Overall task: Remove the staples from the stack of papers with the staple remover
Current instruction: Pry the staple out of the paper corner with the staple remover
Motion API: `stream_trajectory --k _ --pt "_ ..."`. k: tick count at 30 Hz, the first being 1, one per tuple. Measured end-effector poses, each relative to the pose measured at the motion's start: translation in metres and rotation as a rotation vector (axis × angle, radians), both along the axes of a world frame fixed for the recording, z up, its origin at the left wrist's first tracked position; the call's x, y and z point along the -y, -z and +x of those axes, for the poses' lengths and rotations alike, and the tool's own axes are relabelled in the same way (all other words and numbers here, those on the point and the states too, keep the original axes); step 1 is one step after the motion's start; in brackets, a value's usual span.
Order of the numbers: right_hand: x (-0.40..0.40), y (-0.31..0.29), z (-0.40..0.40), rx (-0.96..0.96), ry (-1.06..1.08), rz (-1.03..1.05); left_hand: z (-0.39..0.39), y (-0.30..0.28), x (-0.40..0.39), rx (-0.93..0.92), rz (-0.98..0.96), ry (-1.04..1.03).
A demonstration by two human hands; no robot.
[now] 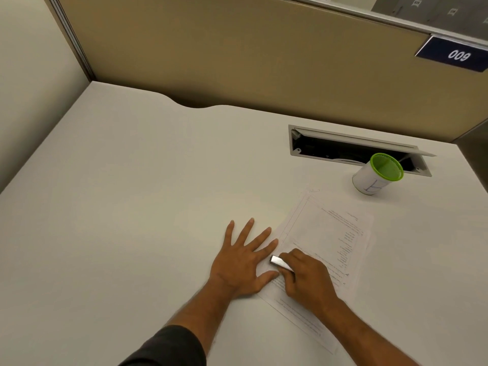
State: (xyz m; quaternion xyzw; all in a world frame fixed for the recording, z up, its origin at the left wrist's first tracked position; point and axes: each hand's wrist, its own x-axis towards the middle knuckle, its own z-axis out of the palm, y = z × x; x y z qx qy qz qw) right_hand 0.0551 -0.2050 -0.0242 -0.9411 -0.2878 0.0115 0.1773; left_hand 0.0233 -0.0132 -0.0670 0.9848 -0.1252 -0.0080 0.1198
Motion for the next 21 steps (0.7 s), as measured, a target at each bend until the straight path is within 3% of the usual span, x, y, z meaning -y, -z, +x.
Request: stream_trajectory --k 5,10,21 --pt "-0.007 0.000 -0.001 -0.087 0.098 0.045 -0.001 -0.002 0.002 0.008 -0.006 -0.006" --pt "-0.016 -0.009 0.003 -0.339 0.276 0.094 -0.001 -0.003 0.003 0.003 -0.006 -0.017" --pt "0.000 -0.014 0.004 -0.696 0.531 0.480 -0.001 -0.001 0.002 -0.004 -0.002 -0.039"
